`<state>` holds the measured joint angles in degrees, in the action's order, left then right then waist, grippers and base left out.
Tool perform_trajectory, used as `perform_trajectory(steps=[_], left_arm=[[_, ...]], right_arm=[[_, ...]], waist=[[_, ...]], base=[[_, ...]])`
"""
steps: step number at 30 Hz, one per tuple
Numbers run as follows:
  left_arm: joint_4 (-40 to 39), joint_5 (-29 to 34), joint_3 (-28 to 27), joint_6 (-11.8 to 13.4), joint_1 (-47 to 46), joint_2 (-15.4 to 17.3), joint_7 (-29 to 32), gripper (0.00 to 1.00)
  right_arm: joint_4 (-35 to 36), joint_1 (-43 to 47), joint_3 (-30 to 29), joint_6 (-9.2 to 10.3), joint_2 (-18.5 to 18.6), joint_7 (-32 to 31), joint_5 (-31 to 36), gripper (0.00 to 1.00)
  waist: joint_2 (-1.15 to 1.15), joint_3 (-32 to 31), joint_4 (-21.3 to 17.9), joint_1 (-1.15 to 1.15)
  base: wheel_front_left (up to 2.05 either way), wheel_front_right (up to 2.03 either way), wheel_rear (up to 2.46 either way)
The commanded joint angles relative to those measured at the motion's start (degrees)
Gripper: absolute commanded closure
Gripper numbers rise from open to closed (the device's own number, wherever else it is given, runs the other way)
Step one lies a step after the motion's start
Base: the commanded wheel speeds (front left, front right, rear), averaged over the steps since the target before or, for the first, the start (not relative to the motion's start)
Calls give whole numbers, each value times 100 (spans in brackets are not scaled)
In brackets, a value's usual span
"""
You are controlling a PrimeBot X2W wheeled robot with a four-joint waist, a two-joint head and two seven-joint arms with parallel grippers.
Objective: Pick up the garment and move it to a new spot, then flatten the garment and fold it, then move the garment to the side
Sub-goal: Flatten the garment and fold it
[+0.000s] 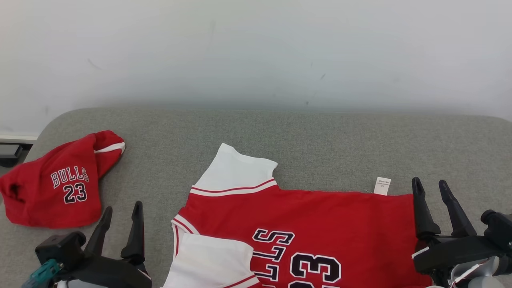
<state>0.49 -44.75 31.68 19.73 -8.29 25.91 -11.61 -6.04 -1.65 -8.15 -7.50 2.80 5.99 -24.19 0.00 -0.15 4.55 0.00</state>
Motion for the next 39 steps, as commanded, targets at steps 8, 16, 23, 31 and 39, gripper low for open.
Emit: perform_trajectory(steps=[8, 16, 23, 31, 39], left_arm=[[-46, 29, 21, -56, -154, 50, 31, 0], [-220, -155, -324, -404, -303, -259, -279, 0], [37, 192, -141, -1154, -450, -122, -345, 0], [331, 430, -161, -1447, -315, -102, -359, 0], [483, 629, -55, -1395, -550, -123, -213, 0]], right_arm=[[40, -85, 5, 2, 20, -30, -36, 0], [120, -130, -75, 2, 18, -67, -36, 0], [175, -105, -77, 2, 18, -142, 21, 0], [255, -55, -122, 2, 19, -220, 56, 0], [310, -121, -179, 2, 18, -365, 108, 0]], waist=[[0, 68, -6, 0], [0, 158, 113, 0], [0, 214, 199, 0], [0, 292, 251, 0], [0, 344, 282, 0]], base=[[0, 0, 0], [0, 0, 0], [0, 0, 0], [0, 0, 0], [0, 0, 0]])
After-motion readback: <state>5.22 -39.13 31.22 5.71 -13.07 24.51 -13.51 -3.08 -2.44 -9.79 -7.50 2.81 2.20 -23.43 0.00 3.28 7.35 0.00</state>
